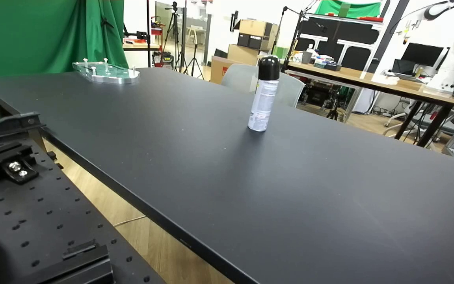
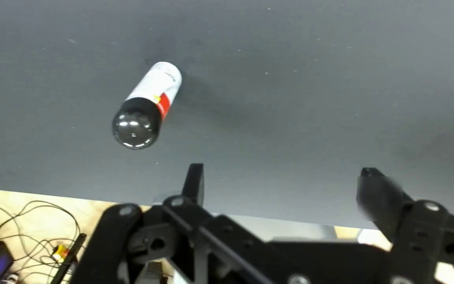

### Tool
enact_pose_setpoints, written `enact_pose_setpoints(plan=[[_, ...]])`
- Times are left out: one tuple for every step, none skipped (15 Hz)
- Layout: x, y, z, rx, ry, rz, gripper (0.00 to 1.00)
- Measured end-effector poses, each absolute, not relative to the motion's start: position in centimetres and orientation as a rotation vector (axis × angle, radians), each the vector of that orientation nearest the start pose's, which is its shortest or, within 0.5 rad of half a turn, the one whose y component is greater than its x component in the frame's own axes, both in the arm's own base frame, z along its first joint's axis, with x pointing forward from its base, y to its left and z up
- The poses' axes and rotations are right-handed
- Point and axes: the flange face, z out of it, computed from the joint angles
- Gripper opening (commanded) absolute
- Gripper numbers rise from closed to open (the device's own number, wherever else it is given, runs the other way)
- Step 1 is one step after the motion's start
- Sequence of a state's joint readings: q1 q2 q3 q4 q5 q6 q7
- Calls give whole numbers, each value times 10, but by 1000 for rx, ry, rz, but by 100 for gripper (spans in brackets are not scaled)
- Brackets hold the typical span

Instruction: Remove the black cap from the can and put it on the table

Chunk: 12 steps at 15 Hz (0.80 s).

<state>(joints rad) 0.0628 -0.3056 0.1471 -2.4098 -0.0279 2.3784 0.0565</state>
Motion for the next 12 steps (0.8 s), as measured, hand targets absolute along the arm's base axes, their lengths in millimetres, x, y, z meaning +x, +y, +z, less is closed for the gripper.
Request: enact_pose_setpoints(plan=[[465, 85, 451, -3148, -240, -438, 100], [470, 71, 448, -3165, -218, -432, 100], [475, 57, 445, -3181, -202, -422, 100], [479, 45, 441, -3194, -192, -411, 100], [484, 34, 439, -3204, -184, -399, 100], [488, 24, 436, -3213, -175, -385, 100], [493, 15, 433, -3217, -147, -371, 100], [497, 6, 431, -3219, -115, -361, 100], [500, -1, 429, -3220, -94, -353, 100], [503, -5, 428, -3220, -83, -349, 100], [504, -6, 427, -3221, -79, -346, 100], [504, -5, 427, -3221, -79, -345, 100]])
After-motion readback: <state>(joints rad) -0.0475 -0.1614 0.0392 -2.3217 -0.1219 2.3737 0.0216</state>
